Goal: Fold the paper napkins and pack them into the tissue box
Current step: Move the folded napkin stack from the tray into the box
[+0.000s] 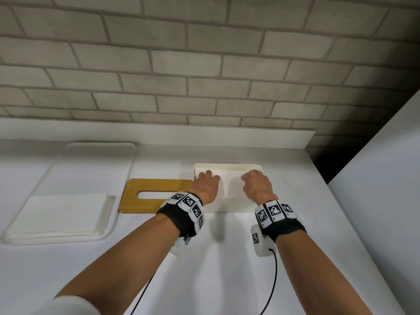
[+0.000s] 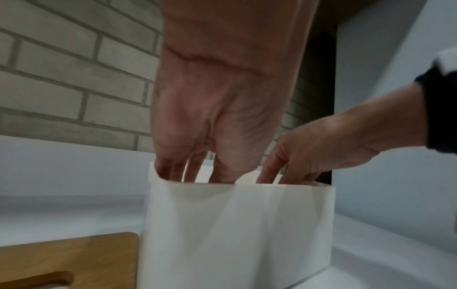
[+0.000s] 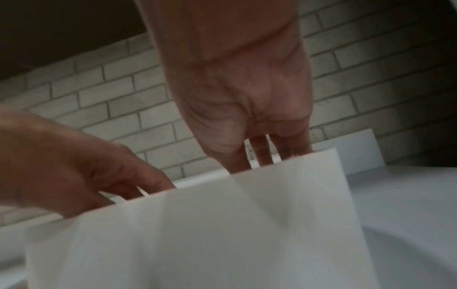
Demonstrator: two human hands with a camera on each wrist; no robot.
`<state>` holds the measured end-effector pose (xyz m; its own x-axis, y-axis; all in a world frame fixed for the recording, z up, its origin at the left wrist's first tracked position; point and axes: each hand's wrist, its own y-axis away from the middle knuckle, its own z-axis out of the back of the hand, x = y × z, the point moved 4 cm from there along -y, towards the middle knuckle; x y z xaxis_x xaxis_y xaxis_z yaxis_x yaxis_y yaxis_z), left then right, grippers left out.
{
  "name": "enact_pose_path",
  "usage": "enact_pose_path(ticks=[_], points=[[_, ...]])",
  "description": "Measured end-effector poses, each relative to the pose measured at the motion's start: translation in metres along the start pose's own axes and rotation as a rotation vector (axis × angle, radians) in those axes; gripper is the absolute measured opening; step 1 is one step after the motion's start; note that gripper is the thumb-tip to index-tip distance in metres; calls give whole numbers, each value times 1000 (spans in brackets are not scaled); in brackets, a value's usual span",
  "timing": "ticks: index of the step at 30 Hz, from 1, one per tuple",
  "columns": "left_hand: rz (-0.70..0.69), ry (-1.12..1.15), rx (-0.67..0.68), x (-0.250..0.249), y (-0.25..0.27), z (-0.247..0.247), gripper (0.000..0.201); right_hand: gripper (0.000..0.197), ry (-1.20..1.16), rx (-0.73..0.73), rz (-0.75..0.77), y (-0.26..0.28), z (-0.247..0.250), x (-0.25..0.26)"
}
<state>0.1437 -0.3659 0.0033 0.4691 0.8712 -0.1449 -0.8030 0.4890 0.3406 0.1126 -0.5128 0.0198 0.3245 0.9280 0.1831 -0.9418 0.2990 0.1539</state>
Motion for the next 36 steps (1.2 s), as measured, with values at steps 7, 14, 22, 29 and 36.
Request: enact_pose_path(ticks=[7, 14, 22, 29, 36], points=[[15, 13, 105, 2, -12, 0, 53, 29, -22, 64, -52, -9, -21, -2], [-29, 149, 69, 6, 3, 11, 58, 29, 74, 61, -106, -7, 0, 5], [30, 746, -415, 135, 84, 72, 41, 25, -398, -231, 42, 24, 33, 114], [522, 1068, -532, 325, 161, 22, 28, 14, -893, 248, 54, 60, -53, 277], [882, 850, -356, 410, 211, -35, 51, 20, -864, 428, -176, 78, -136, 341]])
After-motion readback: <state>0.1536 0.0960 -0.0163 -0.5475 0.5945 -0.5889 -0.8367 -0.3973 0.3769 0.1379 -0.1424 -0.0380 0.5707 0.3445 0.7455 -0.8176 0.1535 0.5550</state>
